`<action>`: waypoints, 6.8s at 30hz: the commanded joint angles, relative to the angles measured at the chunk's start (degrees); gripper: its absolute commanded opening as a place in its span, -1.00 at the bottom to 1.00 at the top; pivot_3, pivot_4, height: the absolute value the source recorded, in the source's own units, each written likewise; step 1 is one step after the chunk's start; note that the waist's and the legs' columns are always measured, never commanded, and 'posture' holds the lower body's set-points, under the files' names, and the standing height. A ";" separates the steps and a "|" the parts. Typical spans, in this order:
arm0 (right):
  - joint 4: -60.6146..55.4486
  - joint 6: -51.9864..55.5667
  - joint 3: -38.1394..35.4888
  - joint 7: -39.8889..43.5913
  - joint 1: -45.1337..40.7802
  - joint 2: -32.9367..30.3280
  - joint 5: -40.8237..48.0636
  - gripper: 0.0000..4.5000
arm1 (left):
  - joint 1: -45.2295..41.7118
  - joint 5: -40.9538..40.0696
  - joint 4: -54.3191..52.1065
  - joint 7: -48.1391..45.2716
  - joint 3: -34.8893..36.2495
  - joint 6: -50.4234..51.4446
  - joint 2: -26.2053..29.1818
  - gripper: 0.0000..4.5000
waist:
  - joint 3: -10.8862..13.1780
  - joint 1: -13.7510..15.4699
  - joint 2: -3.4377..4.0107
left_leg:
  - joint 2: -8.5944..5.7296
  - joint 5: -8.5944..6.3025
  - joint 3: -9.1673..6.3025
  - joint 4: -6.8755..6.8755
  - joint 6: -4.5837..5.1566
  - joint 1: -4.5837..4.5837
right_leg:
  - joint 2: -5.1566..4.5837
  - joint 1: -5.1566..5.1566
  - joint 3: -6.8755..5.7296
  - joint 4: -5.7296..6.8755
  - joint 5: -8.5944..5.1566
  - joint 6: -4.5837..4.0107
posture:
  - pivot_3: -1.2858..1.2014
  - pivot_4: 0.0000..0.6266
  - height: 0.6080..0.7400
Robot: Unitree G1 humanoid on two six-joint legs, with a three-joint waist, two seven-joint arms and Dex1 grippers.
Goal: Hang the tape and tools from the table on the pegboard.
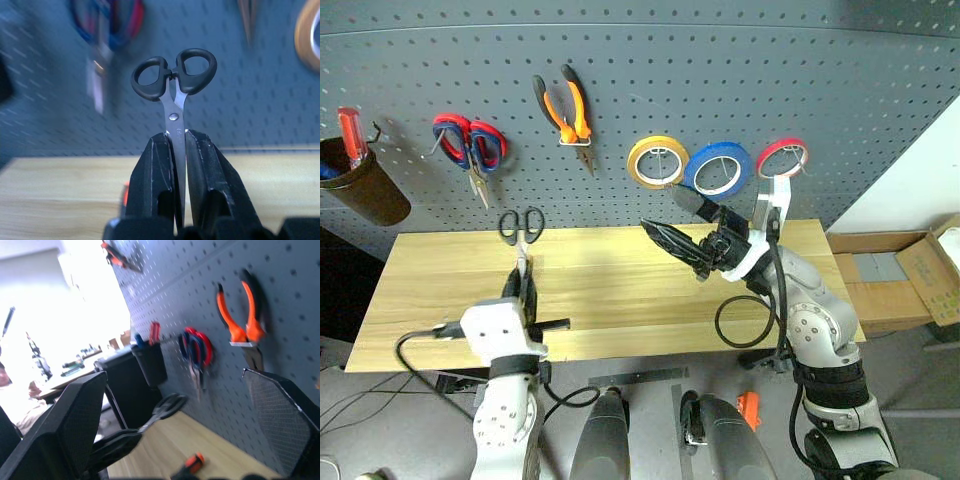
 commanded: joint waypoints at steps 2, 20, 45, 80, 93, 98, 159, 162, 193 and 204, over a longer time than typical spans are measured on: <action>-1.17 -1.47 0.24 0.54 -1.40 0.76 0.58 1.00 | 1.18 2.01 -6.71 0.88 0.10 -3.44 -0.88 -0.97 | -0.03 0.65 0.00 | 0.06 0.00 -0.03 0.02 0.00 -0.02 | 0.03 0.01 -0.12 0.01 0.00 -0.01 | 0.25 -0.25 1.00; 3.30 -4.32 0.88 0.94 -6.09 3.78 -0.93 1.00 | -25.12 -3.76 9.64 -0.63 14.57 -2.05 9.35 -0.97 | -0.22 2.87 -0.10 | 0.06 0.02 0.05 0.13 0.00 0.02 | 0.06 0.05 -0.11 0.21 0.01 -0.01 | 0.25 -0.26 1.00; 1.40 -3.53 1.11 -0.73 -4.91 2.37 -2.10 1.00 | -27.00 -9.62 17.71 -5.47 15.46 1.01 12.10 -0.97 | -0.24 2.96 -0.13 | 0.07 0.04 0.05 0.15 -0.03 0.12 | 0.03 0.10 -0.10 0.32 0.02 -0.02 | 0.23 -0.24 1.00; 4.99 -7.65 13.84 3.24 -4.30 1.03 -12.67 1.00 | -21.22 -10.97 31.87 -15.19 18.34 18.42 25.50 0.98 | -0.25 1.31 -0.13 | 0.12 0.06 0.08 0.13 -0.02 0.46 | 0.03 0.27 -0.08 0.42 0.01 -0.03 | 0.22 -0.12 1.00; 16.36 -11.04 19.15 3.84 -9.53 3.67 -23.90 1.00 | -38.41 -11.43 56.38 -26.25 12.10 17.92 28.86 0.98 | -0.20 1.16 -0.12 | 0.09 0.06 0.15 0.09 -0.02 0.36 | 0.03 0.21 -0.05 0.34 0.00 -0.04 | 0.19 -0.01 1.00; 16.97 -10.13 19.51 3.91 -10.42 3.93 -25.27 1.00 | -46.81 -9.51 70.58 -26.31 10.53 13.87 29.53 0.98 | -0.13 0.49 -0.11 | 0.11 0.06 0.10 0.10 -0.01 0.36 | 0.04 0.19 -0.09 0.40 0.00 -0.04 | 0.17 0.03 1.00; 4.69 1.07 3.21 1.64 -12.92 6.97 -4.55 1.00 | -32.29 -0.23 12.38 0.71 17.83 24.09 23.69 -0.67 | -0.01 -0.54 -0.29 | 0.06 0.09 0.04 -0.01 -0.21 0.18 | -0.18 0.09 -0.12 0.35 0.01 -0.03 | 0.23 -0.23 1.00; 5.04 -0.10 3.01 2.90 -13.67 8.49 -3.05 1.00 | -34.16 3.32 11.00 3.58 19.72 20.68 25.67 -0.67 | -0.01 0.01 -0.29 | 0.08 0.09 0.03 0.00 -0.21 0.20 | -0.10 0.08 -0.13 0.35 0.01 -0.03 | 0.25 -0.24 1.00; 11.42 -5.72 0.29 -0.95 -20.91 13.56 -2.87 1.00 | -79.60 -0.40 72.57 -2.61 16.79 -20.74 43.93 -0.67 | -0.14 2.62 -0.39 | 0.07 0.19 0.04 0.00 -0.39 -0.02 | -0.05 -0.08 -0.30 0.41 0.03 -0.06 | 0.23 -0.20 1.00; 11.31 -5.59 0.48 -1.38 -20.13 13.12 -3.09 1.00 | -71.40 -3.12 71.42 -1.36 20.01 -19.03 45.39 -0.67 | -0.14 1.91 -0.39 | 0.06 0.20 -0.03 0.04 -0.40 -0.02 | -0.06 -0.06 -0.34 0.45 0.16 -0.28 | 0.23 -0.15 1.00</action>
